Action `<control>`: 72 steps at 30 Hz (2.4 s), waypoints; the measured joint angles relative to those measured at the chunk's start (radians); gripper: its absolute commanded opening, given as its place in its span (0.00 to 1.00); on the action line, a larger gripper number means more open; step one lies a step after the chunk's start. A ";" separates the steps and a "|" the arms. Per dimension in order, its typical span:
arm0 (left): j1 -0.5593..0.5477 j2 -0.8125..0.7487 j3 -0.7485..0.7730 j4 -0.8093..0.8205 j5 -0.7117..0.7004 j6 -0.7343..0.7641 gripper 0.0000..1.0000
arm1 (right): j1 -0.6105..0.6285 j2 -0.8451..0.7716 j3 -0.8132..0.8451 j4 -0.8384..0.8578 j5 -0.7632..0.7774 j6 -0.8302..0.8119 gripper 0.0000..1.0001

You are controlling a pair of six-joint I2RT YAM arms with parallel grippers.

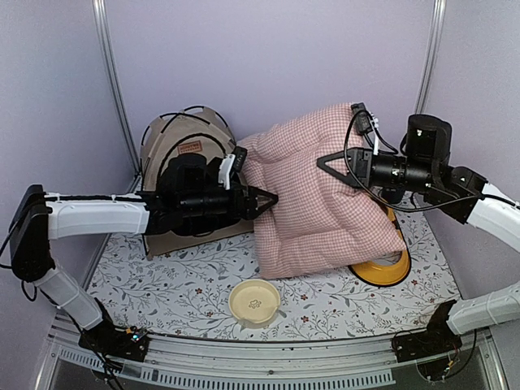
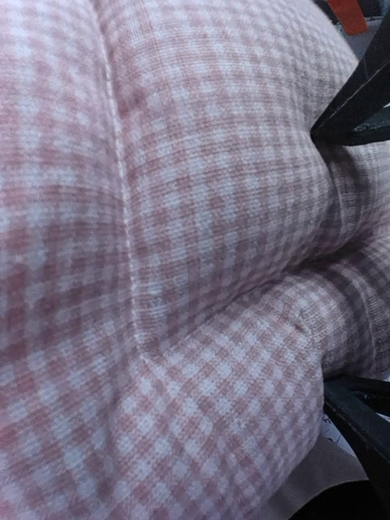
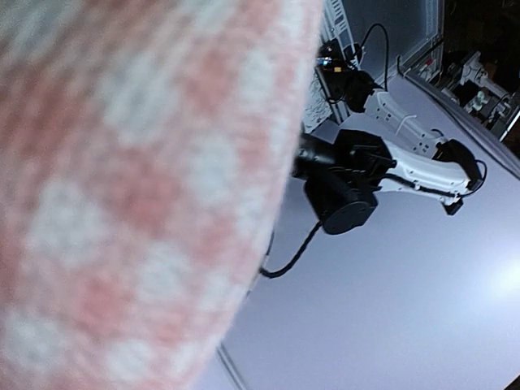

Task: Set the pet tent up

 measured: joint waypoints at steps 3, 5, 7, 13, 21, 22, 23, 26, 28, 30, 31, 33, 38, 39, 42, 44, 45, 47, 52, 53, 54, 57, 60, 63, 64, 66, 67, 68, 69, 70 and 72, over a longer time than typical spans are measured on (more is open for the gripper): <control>0.000 0.020 0.006 0.016 0.005 -0.014 0.99 | 0.035 0.018 0.000 0.042 -0.057 -0.005 0.00; 0.000 0.021 0.006 0.029 0.012 -0.019 0.96 | 0.038 0.033 0.002 0.059 -0.089 -0.013 0.00; 0.000 0.016 0.005 0.042 0.013 -0.020 0.90 | 0.038 0.053 0.016 0.056 -0.103 -0.029 0.00; -0.002 -0.082 -0.076 0.071 0.011 -0.010 0.73 | 0.038 0.150 0.084 0.061 -0.212 -0.057 0.00; -0.005 -0.261 -0.212 0.048 -0.125 0.002 0.95 | 0.038 0.166 0.161 0.045 -0.291 -0.066 0.00; -0.005 -0.288 -0.237 0.043 -0.145 0.002 0.98 | 0.038 0.166 0.179 0.043 -0.300 -0.069 0.00; -0.005 -0.308 -0.256 0.040 -0.158 0.002 0.99 | 0.038 0.166 0.194 0.042 -0.306 -0.073 0.00; -0.005 -0.362 -0.320 0.040 -0.181 -0.005 0.99 | 0.038 0.166 0.227 0.039 -0.330 -0.084 0.00; -0.005 -0.380 -0.355 0.054 -0.171 -0.008 0.99 | 0.038 0.166 0.235 0.040 -0.347 -0.088 0.00; -0.005 -0.388 -0.370 0.068 -0.151 -0.010 0.95 | 0.038 0.169 0.235 0.039 -0.358 -0.088 0.00; -0.005 -0.389 -0.373 0.071 -0.145 -0.011 0.91 | 0.038 0.171 0.235 0.040 -0.361 -0.088 0.00; -0.005 -0.393 -0.374 0.081 -0.130 -0.014 0.69 | 0.038 0.180 0.235 0.042 -0.366 -0.087 0.00; -0.005 -0.418 -0.377 0.083 -0.126 -0.016 0.15 | 0.038 0.233 0.235 0.063 -0.341 -0.077 0.00; -0.005 -0.428 -0.378 0.078 -0.127 -0.016 0.10 | 0.039 0.248 0.233 0.073 -0.329 -0.070 0.00; -0.005 -0.469 -0.383 0.045 -0.138 -0.009 0.04 | 0.045 0.293 0.227 0.089 -0.254 -0.054 0.00; -0.005 -0.500 -0.383 0.008 -0.151 -0.010 0.04 | 0.054 0.327 0.227 0.089 -0.192 -0.051 0.00; -0.005 -0.519 -0.383 -0.016 -0.161 -0.010 0.04 | 0.062 0.349 0.230 0.086 -0.153 -0.052 0.00; -0.005 -0.554 -0.382 -0.073 -0.187 -0.010 0.04 | 0.085 0.406 0.247 0.075 -0.070 -0.055 0.00; -0.004 -0.578 -0.349 -0.258 -0.264 -0.025 0.05 | 0.166 0.588 0.336 0.042 0.058 -0.060 0.00; -0.004 -0.576 -0.343 -0.292 -0.277 -0.032 0.05 | 0.179 0.626 0.360 0.034 0.069 -0.057 0.00; -0.002 -0.571 -0.335 -0.327 -0.291 -0.039 0.05 | 0.190 0.662 0.383 0.026 0.078 -0.055 0.00; 0.023 -0.531 -0.313 -0.412 -0.311 -0.068 0.06 | 0.217 0.750 0.445 -0.007 0.097 -0.043 0.00; 0.072 -0.479 -0.310 -0.465 -0.309 -0.094 0.11 | 0.236 0.818 0.505 -0.033 0.111 -0.031 0.00; 0.126 -0.432 -0.310 -0.482 -0.298 -0.112 0.15 | 0.252 0.858 0.545 -0.050 0.125 -0.021 0.00; 0.139 -0.420 -0.310 -0.480 -0.295 -0.113 0.15 | 0.255 0.869 0.558 -0.056 0.130 -0.018 0.00; 0.164 -0.389 -0.309 -0.461 -0.283 -0.114 0.15 | 0.262 0.897 0.603 -0.077 0.154 -0.011 0.00; 0.174 -0.367 -0.307 -0.449 -0.276 -0.111 0.15 | 0.264 0.909 0.624 -0.089 0.172 -0.008 0.00; 0.182 -0.340 -0.298 -0.439 -0.264 -0.108 0.15 | 0.266 0.917 0.640 -0.101 0.189 -0.007 0.00; 0.187 -0.308 -0.285 -0.430 -0.249 -0.106 0.15 | 0.267 0.920 0.649 -0.113 0.207 -0.006 0.00; 0.189 -0.277 -0.267 -0.421 -0.230 -0.103 0.15 | 0.267 0.920 0.652 -0.122 0.223 -0.005 0.00; 0.189 -0.227 -0.235 -0.404 -0.194 -0.096 0.17 | 0.267 0.918 0.650 -0.129 0.253 -0.004 0.00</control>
